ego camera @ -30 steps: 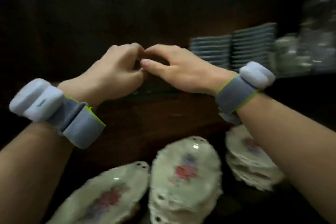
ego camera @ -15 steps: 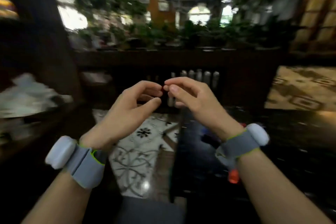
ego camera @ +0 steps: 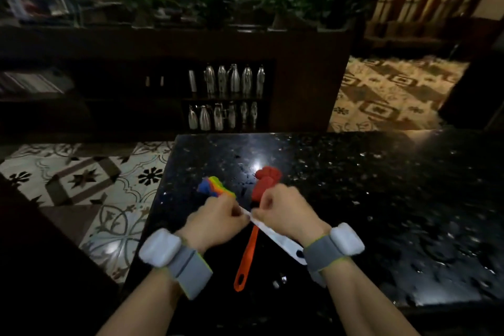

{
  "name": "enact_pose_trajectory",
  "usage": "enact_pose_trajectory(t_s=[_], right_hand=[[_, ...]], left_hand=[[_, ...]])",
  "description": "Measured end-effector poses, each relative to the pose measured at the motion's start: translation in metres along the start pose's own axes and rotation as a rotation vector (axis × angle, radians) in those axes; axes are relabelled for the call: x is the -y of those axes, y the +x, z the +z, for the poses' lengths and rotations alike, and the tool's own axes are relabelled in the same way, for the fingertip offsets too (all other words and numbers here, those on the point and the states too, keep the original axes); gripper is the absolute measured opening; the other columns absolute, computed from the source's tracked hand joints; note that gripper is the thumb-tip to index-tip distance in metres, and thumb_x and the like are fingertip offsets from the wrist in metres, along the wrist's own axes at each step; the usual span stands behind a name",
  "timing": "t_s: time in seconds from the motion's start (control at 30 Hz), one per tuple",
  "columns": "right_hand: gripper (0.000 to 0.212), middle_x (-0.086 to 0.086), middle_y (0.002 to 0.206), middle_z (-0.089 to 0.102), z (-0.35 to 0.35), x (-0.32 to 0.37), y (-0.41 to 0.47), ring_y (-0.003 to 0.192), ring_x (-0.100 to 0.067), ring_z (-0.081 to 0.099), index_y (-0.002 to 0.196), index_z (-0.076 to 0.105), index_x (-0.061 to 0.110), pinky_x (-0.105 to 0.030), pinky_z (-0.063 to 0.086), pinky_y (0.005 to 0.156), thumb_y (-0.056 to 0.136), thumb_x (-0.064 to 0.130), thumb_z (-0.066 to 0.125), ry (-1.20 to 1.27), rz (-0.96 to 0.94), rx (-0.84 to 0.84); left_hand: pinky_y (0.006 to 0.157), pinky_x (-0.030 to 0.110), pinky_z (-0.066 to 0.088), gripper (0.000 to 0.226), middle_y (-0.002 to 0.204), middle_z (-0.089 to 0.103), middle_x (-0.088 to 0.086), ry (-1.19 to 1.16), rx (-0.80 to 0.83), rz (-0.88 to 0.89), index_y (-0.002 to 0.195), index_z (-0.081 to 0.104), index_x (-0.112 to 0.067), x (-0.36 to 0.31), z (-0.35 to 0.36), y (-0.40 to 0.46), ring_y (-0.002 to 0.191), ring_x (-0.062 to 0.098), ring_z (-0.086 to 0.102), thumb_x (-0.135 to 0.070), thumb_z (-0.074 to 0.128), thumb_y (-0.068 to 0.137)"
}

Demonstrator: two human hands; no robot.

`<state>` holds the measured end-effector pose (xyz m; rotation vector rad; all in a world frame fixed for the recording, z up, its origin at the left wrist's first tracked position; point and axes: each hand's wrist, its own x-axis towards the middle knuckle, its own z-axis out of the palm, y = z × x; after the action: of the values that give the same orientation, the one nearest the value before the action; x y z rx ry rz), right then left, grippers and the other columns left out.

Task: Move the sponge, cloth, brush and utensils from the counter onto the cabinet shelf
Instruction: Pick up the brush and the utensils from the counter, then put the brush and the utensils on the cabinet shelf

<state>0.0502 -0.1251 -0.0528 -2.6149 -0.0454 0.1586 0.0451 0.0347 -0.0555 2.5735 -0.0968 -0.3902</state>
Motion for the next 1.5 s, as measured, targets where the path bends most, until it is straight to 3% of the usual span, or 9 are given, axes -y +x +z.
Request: enact_pose_trajectory(t_s=[0.13,0.3,0.53,0.73,0.8,0.9,1.0,1.17,1.5], right_hand=[[0.015,-0.01,0.097,0.062,0.011,-0.001,0.002,0.089,-0.032,0.061,0.081,0.056,0.016,-0.04,0.054,0.077,0.077,0.028,0.065,-0.051,-0.044,0.13],[0.008,0.005,0.066,0.06,0.01,-0.011,0.011,0.065,-0.009,0.056,0.071,0.064,0.023,-0.021,0.045,0.058,0.077,0.02,0.067,0.188,-0.057,0.083],[0.009,0.001,0.062,0.059,-0.018,-0.032,0.006,0.061,-0.01,0.053,0.074,0.067,0.013,-0.026,0.042,0.062,0.083,0.011,0.065,0.608,0.024,-0.226],[0.006,-0.012,0.072,0.057,-0.047,-0.008,-0.01,0.066,-0.021,0.054,0.086,0.059,0.003,-0.032,0.045,0.063,0.092,0.005,0.058,1.051,-0.075,-0.143],[0.006,-0.011,0.067,0.053,-0.053,0.029,-0.008,0.056,-0.017,0.052,0.087,0.055,0.003,-0.026,0.043,0.048,0.093,0.007,0.056,1.05,-0.165,-0.062],[0.007,-0.019,0.07,0.051,-0.054,0.11,-0.005,0.058,-0.025,0.048,0.088,0.055,0.004,-0.027,0.04,0.046,0.093,0.008,0.057,1.009,-0.37,0.052],[0.013,-0.01,0.06,0.05,-0.046,0.219,-0.028,0.048,-0.016,0.044,0.079,0.056,0.01,-0.023,0.036,0.04,0.092,0.008,0.058,1.026,-0.608,0.216],[0.005,-0.005,0.053,0.041,-0.018,0.386,-0.116,0.032,-0.005,0.035,0.089,0.053,0.002,-0.016,0.024,0.031,0.092,0.004,0.057,1.039,-0.892,0.538],[0.013,-0.003,0.052,0.042,0.035,0.648,-0.339,0.035,-0.01,0.038,0.079,0.056,0.011,-0.017,0.03,0.03,0.091,0.007,0.058,0.96,-1.366,0.944]], left_hand=[[0.075,0.036,0.049,0.03,0.105,0.062,0.008,0.156,0.02,-0.031,0.098,0.059,-0.022,-0.005,0.02,0.007,0.098,0.031,0.064,-0.046,0.058,0.08],[0.074,0.036,0.045,0.039,0.112,0.061,0.009,0.136,-0.055,-0.017,0.106,0.057,-0.022,-0.008,0.021,0.009,0.104,0.034,0.062,-0.053,0.051,0.083],[0.083,0.039,0.044,0.04,0.118,0.059,0.012,0.353,-0.19,0.063,0.11,0.051,-0.014,-0.043,0.037,0.009,0.11,0.037,0.059,-0.047,0.049,0.089],[0.074,0.042,0.053,0.021,0.079,0.07,0.007,-0.234,-0.358,0.081,0.078,0.062,-0.019,-0.028,-0.011,0.001,0.082,0.031,0.067,-0.037,0.051,0.081],[0.065,0.041,0.051,0.021,0.059,0.065,0.002,-0.349,-0.51,0.1,0.067,0.06,-0.017,-0.007,-0.046,-0.017,0.062,0.02,0.062,-0.028,0.056,0.085],[0.054,0.03,0.041,0.027,0.049,0.055,-0.006,-0.447,-0.739,0.084,0.063,0.059,-0.018,0.03,-0.107,-0.066,0.045,0.002,0.048,-0.023,0.059,0.09],[0.044,0.015,0.034,0.026,0.052,0.051,-0.005,-0.494,-0.973,0.022,0.068,0.059,-0.016,0.069,-0.171,-0.152,0.04,0.001,0.045,-0.016,0.055,0.093],[0.035,0.019,0.027,0.027,0.05,0.052,-0.005,-0.616,-1.219,-0.137,0.085,0.065,-0.014,0.134,-0.241,-0.32,0.037,0.01,0.038,-0.004,0.041,0.093],[0.047,0.019,0.038,0.02,0.075,0.052,0.009,-0.042,-1.621,-0.407,0.105,0.066,-0.011,0.212,-0.329,-0.653,0.057,0.01,0.048,-0.017,0.049,0.097]])
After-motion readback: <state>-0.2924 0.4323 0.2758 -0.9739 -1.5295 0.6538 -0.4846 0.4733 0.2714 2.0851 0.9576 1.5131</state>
